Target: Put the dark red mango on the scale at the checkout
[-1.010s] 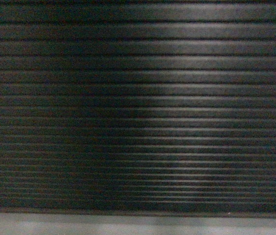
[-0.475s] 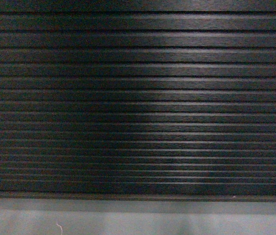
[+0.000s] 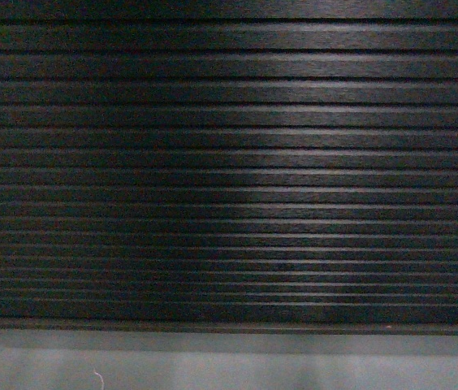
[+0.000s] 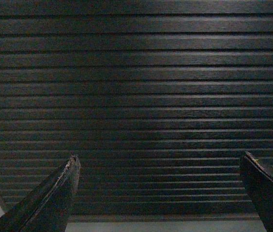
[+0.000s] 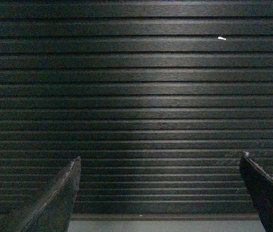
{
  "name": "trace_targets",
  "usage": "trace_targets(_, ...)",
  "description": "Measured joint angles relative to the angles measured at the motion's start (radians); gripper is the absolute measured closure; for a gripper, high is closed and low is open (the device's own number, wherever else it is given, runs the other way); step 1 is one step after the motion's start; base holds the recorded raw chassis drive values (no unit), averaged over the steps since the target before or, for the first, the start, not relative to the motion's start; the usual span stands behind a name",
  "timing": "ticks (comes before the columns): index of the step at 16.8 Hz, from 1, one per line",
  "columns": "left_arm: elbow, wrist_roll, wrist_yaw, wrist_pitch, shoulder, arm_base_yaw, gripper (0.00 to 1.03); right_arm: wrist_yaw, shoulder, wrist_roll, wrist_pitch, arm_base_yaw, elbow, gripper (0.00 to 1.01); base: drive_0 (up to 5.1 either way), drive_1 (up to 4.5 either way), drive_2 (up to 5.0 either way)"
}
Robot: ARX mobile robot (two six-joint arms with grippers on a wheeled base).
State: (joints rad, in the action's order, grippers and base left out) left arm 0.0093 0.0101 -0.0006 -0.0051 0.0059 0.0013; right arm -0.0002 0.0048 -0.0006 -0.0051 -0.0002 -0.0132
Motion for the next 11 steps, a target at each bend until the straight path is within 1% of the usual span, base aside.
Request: trace_targets(11,0.000,0.000,0.000,0.000,0.000,0.000,0.05,0.000,0.000,0.000,0.000,0.000,0.000,0.03,0.0,0.00,0.0)
